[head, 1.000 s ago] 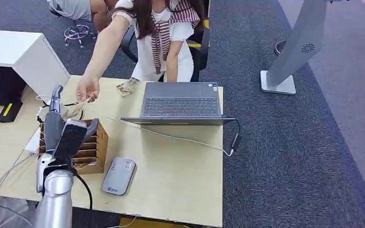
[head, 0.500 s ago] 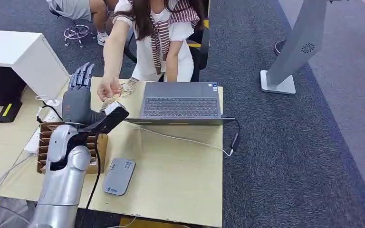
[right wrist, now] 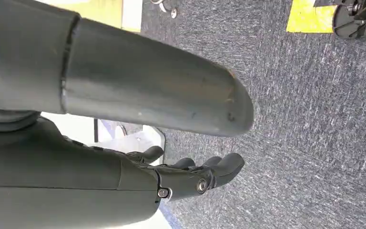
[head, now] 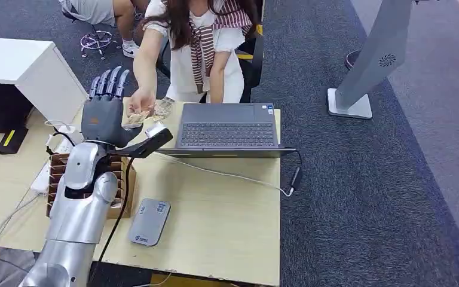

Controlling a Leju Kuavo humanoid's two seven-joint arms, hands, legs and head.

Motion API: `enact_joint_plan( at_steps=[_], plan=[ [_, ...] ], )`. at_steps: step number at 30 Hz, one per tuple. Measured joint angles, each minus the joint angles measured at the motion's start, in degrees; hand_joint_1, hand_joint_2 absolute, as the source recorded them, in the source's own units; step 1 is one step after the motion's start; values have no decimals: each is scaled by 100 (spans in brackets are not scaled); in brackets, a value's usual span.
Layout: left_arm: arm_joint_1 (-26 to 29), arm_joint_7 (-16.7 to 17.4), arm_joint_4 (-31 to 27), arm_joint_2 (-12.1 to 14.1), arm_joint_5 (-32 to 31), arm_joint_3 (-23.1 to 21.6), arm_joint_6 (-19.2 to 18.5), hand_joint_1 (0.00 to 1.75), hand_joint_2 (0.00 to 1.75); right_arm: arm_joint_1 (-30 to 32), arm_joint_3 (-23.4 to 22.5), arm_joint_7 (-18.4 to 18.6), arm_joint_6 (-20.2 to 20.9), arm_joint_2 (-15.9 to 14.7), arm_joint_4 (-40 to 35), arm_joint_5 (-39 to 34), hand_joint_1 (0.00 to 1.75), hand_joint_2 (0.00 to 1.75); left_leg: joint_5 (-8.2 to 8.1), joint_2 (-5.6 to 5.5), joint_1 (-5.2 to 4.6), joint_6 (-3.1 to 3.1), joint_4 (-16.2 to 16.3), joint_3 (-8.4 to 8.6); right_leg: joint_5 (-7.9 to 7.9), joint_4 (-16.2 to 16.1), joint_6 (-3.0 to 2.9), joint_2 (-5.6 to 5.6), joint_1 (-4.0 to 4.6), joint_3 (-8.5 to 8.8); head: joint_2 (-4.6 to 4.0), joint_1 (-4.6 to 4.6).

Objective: Pass the card to the sensor for recognition and then transmit it.

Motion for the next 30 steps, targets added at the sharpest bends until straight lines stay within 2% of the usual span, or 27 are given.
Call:
enact_joint_plan(
  at_steps=[1,2,24,30],
  plan=[
    [-1,0,17,5,7,-4,2,14,175,0,2,0,0,0,0,2,0,0,0,0,0,0,0,0,0,0,0,0,0,0,0,0],
    [-5,0,35,11,11,-9,2,175,175,0,4,0,0,0,0,9,0,0,0,0,0,0,0,0,0,0,0,0,0,0,0,0],
    [-70,-57,243,-44,181,-144,2,175,175,-1,42,-44,35,0,0,74,0,0,0,0,0,0,0,0,0,0,0,0,0,0,0,0],
    [17,-107,180,-103,279,-168,144,175,175,-1,42,-46,28,0,0,46,0,0,0,1,0,0,0,0,0,1,0,1,0,1,0,0]
  ],
)
